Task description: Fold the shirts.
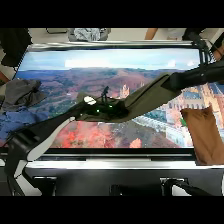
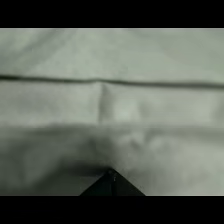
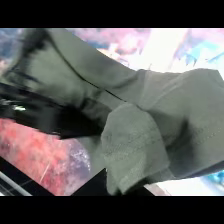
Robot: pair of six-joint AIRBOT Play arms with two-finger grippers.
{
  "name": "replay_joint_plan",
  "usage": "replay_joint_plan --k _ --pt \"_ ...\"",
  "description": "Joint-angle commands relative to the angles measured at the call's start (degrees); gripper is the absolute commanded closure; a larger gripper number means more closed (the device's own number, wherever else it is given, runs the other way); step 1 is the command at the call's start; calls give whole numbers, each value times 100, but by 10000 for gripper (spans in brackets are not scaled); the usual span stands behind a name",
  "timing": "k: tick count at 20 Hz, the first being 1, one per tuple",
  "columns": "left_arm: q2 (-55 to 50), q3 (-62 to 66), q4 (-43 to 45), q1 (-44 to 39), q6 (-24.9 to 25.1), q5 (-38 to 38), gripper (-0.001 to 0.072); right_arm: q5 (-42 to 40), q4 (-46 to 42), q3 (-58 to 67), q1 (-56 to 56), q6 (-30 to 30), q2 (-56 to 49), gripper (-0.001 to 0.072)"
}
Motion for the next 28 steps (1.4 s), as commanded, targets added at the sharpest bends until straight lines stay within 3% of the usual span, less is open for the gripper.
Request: replay_joint_plan --k 1,5,7,13,17,20,21,22,23,26,28 --pt "-463 448 -570 -472 109 11 680 79 -109 4 37 181 431 674" --pt "-597 654 -586 -396 293 -188 684 -31 -103 2 39 195 378 674" --pt "-291 651 -116 26 372 -614 685 -138 153 2 42 192 190 674" --pt "1851 295 2337 2175 -61 -1178 683 -1578 514 4 1521 245 -702 674" --pt "2959 269 2640 3674 -59 -1626 683 -2503 1064 4 2649 271 -1646 673" --pt "3467 260 2643 4336 -57 -1794 682 -2979 1508 4 3252 273 -2461 671" --pt "3589 260 2643 4450 -57 -1816 682 -3117 1604 4 3410 273 -2702 624" --pt "3674 256 2643 4503 -57 -1838 682 -3289 1700 4 3519 275 -2903 232" --pt "3735 256 2645 4513 -52 -1880 682 -3416 1759 4 3550 205 -3014 27" --pt "3786 256 2640 4487 35 -2063 682 -3289 1403 4 3241 212 -2879 1" --pt "3786 256 2645 4489 76 -2114 681 -2765 535 4 2680 243 -2527 1"
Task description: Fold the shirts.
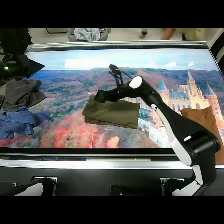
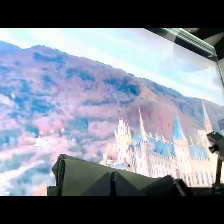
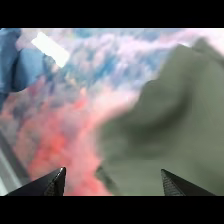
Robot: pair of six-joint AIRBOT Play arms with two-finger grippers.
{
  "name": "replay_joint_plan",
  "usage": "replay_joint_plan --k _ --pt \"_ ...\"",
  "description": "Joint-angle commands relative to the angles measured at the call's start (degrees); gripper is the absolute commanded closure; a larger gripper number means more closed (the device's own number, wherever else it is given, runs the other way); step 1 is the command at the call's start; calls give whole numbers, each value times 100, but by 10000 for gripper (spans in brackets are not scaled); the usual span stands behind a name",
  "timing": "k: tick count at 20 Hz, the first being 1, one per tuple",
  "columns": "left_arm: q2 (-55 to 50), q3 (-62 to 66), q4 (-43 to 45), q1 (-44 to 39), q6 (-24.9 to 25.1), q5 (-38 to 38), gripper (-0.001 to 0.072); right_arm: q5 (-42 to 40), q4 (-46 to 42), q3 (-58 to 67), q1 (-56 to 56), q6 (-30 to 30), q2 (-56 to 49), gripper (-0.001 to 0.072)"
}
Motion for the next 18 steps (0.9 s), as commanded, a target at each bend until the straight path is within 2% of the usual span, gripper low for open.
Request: replay_joint_plan --k 1,4,6,7,9,11,12,13,15,16,17,18 --pt "83 -2 37 72 111 -133 681 750 -1410 7 -769 114 376 1" --pt "83 -2 37 72 111 -136 681 2490 -3091 -31 -1891 461 595 36" --pt "83 -2 37 72 111 -133 681 2887 -2942 -560 -2417 538 597 40" --pt "83 -4 37 70 109 -133 681 2688 -2470 -973 -2503 518 597 40" --pt "83 -4 37 70 105 -136 681 1792 -1429 -1766 -2459 260 586 40" --pt "83 -2 35 70 87 -136 681 1023 -761 -2308 -2299 170 507 40" --pt "83 -4 35 70 87 -136 681 850 -501 -2426 -2225 144 407 45" --pt "81 -4 35 70 87 -133 681 817 -317 -2439 -2168 103 293 98" --pt "81 -2 35 70 87 -133 681 708 249 -2439 -2065 -249 155 121" --pt "81 -2 35 70 87 -133 681 640 485 -2439 -2011 -382 133 180" --pt "81 -2 35 72 87 -131 681 664 713 -2433 -1976 -581 133 392" --pt "76 -2 35 72 87 -129 681 763 896 -2385 -1982 -776 133 665"
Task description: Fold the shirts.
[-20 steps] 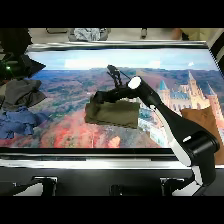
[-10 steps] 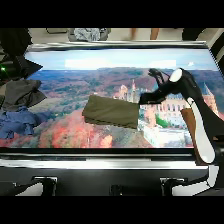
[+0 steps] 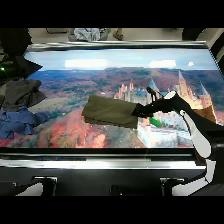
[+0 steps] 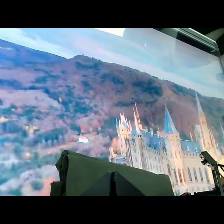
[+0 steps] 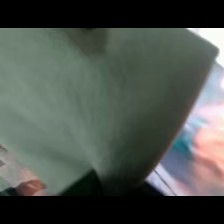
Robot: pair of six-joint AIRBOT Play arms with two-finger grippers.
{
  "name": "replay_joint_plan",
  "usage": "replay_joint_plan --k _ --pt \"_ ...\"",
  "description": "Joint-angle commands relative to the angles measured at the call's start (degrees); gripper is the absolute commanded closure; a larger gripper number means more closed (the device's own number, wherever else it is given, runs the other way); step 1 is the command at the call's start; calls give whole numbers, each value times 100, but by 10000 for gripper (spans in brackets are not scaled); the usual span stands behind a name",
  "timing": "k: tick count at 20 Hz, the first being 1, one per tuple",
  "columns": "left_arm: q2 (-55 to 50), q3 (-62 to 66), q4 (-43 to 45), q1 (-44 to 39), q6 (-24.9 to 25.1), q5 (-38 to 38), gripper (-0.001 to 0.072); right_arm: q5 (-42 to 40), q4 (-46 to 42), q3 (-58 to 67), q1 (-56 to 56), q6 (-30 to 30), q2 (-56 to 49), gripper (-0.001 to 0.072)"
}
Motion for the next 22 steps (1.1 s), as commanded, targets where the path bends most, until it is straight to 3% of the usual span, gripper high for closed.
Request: replay_joint_plan --k 1,2,4,9,16,22 --pt "-11 0 0 7 0 4 680 46 968 61 -2 -750 -52 673" --pt "-17 0 2 7 0 2 680 245 949 243 -101 -1056 15 674" --pt "-24 -2 9 7 22 2 680 623 704 741 -444 -1049 291 674" --pt "-28 -17 13 7 160 4 679 1283 -245 1904 -2151 -98 1182 674" --pt "-28 -17 11 7 284 153 679 2022 -313 2341 -4498 201 1727 674" --pt "-26 -17 9 4 278 151 680 2096 -245 2446 -5475 348 1738 673"
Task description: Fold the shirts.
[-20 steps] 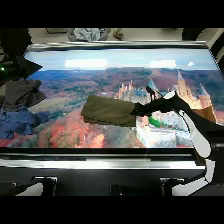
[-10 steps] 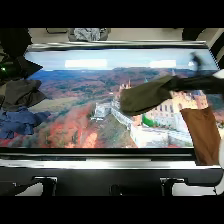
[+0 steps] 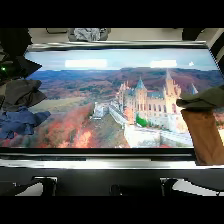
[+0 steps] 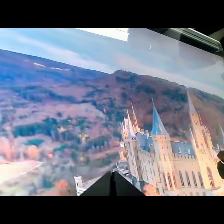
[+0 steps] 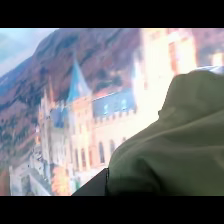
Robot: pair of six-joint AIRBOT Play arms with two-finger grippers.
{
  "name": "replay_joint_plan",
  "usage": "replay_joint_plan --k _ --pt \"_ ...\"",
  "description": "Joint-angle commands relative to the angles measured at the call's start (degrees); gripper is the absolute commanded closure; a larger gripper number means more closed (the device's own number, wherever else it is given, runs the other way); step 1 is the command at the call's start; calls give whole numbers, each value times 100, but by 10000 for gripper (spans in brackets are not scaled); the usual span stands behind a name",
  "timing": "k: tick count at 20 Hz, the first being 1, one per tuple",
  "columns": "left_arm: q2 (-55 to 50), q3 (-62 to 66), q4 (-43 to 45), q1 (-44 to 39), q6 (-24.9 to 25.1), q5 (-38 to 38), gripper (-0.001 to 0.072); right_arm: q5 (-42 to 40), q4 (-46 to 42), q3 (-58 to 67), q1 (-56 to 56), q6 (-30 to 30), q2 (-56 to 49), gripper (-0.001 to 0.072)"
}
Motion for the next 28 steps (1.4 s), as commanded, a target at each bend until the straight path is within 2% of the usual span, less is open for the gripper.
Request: replay_joint_plan --k 1,5,8,10,12,16,21,22,23,24,25,27,28 --pt "0 -2 0 0 0 9 679 247 42 122 -564 83 44 673" --pt "0 -2 0 0 2 9 679 1010 -291 179 -1080 85 203 673" --pt "0 -2 0 0 2 9 679 1685 -2065 146 -1152 85 297 672" --pt "0 -2 0 0 2 9 680 1853 -2815 -258 -1143 -90 315 672" --pt "0 -2 0 0 2 9 679 1556 -3222 -1003 -1141 35 509 672" --pt "0 -2 0 0 2 9 679 367 -3451 -2653 -1147 457 1040 672" --pt "0 -2 -2 0 0 9 679 216 -3932 -3241 -1147 474 1069 668" --pt "0 0 -2 0 0 9 679 219 -3985 -3241 -1147 492 1086 586" --pt "0 0 -2 2 -2 9 679 247 -3995 -3241 -1147 485 1095 295" --pt "0 9 -17 2 -37 9 680 297 -4061 -3213 -1145 223 1115 7" --pt "4 42 -59 2 -118 7 680 264 -4212 -3115 -1145 -157 1154 5" --pt "4 297 -81 0 -127 17 681 195 -4365 -2409 -1141 -302 1250 1" --pt "0 516 -35 0 -129 98 682 -157 -4157 -1829 -1123 -398 1296 2"
